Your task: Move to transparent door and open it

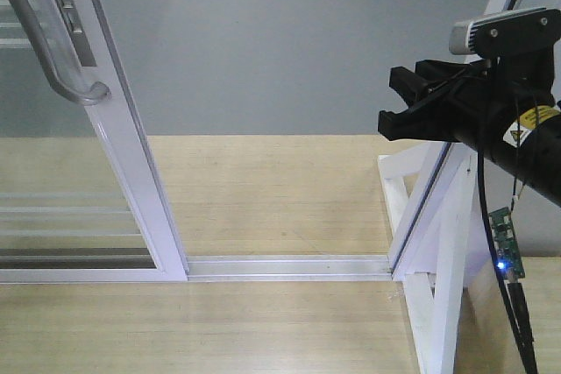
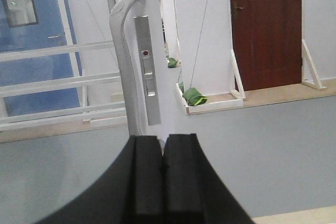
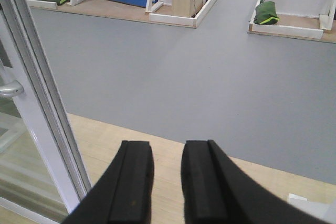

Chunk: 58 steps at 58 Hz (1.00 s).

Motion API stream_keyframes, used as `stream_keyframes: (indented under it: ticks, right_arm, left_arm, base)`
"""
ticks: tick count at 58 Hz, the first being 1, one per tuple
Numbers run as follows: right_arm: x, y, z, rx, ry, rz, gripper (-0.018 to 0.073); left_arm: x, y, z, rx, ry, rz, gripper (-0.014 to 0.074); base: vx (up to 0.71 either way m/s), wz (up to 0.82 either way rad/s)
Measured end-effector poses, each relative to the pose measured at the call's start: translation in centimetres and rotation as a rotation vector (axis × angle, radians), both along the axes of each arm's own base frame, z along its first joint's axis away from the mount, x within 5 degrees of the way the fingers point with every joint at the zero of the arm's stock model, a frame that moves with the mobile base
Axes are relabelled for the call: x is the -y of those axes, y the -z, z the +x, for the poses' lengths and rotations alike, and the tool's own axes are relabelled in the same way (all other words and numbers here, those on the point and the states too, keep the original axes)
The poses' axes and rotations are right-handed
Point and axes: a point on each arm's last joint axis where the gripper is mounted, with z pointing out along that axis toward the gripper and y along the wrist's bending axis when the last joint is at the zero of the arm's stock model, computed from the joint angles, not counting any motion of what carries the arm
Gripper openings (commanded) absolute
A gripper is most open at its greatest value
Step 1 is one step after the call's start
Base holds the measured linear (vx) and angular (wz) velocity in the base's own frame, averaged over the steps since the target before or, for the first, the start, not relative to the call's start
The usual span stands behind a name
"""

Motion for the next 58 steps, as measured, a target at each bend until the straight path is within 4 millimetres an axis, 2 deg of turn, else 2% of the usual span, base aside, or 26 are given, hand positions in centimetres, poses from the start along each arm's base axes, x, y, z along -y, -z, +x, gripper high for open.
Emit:
stream_keyframes:
  ticks: [43,51,58]
  right_arm:
    - [0.0,0.0,0.0,0.001,0.0,0.0,0.0247]
    - [0.4,-0.1,-0.8,0.022,-0.006,-0.017,0.0183]
    - [2.2,0.1,-2.8,0.045,0.022,-0.049,0.0084]
  left_arm:
    - [0.0,0.0,0.0,0.0,0.001,0.0,-0.0008]
    - [0.0,0.0,0.0,0.0,0.001,0.0,-0.0008]
    - [0.0,0.0,0.0,0.0,0.001,0.0,-0.0008]
  base:
    - [0.0,0.0]
    - [0.0,0.0]
    - [0.0,0.0]
